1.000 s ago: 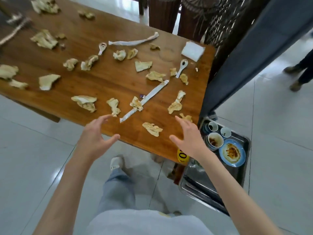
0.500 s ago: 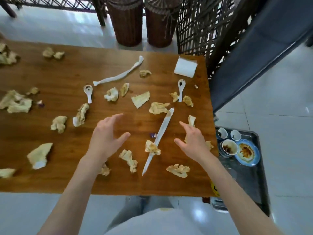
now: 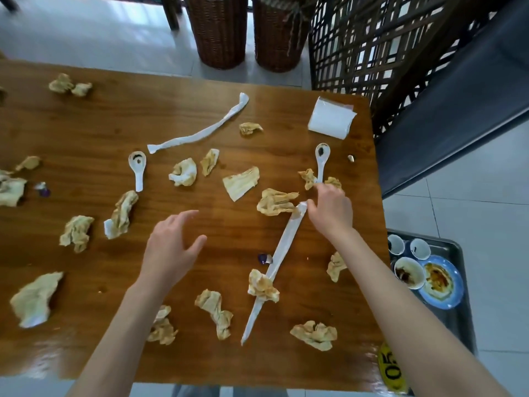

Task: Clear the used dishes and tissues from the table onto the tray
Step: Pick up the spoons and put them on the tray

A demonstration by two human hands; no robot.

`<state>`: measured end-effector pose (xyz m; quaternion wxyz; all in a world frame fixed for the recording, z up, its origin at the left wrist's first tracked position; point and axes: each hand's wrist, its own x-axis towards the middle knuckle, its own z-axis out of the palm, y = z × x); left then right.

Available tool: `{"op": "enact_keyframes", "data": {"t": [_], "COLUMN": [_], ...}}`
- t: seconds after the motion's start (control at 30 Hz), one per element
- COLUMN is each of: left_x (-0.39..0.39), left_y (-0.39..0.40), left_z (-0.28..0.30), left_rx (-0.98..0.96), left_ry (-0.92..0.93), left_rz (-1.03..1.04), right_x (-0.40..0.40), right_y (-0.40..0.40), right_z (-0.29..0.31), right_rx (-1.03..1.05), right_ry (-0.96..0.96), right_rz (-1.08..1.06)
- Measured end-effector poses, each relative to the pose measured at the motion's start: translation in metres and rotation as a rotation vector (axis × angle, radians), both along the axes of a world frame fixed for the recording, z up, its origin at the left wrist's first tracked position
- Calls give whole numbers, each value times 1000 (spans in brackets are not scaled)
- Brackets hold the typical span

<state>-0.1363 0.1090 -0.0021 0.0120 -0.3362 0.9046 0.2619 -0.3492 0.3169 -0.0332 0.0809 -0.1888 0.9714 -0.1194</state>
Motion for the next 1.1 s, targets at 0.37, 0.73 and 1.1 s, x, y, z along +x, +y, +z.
{"op": "enact_keyframes", "data": {"t": [0.37,0.73,1.1], "left_x": [5,10,30], "left_y": [-25,-39,-79], "left_z": [-20,-19,-17], "left_rx": [4,-1,-21], "left_ry": [53,54,92], "left_rz": [-6,24,192], "right_x": [-55,-57,-14], "right_y": [-18,-29,-43], "right_z": [-29,-30,10], "right_rx": [-20,-124,-388], "right_ry": [12,-15,-190], "right_rz": [-165,-433,-604]}}
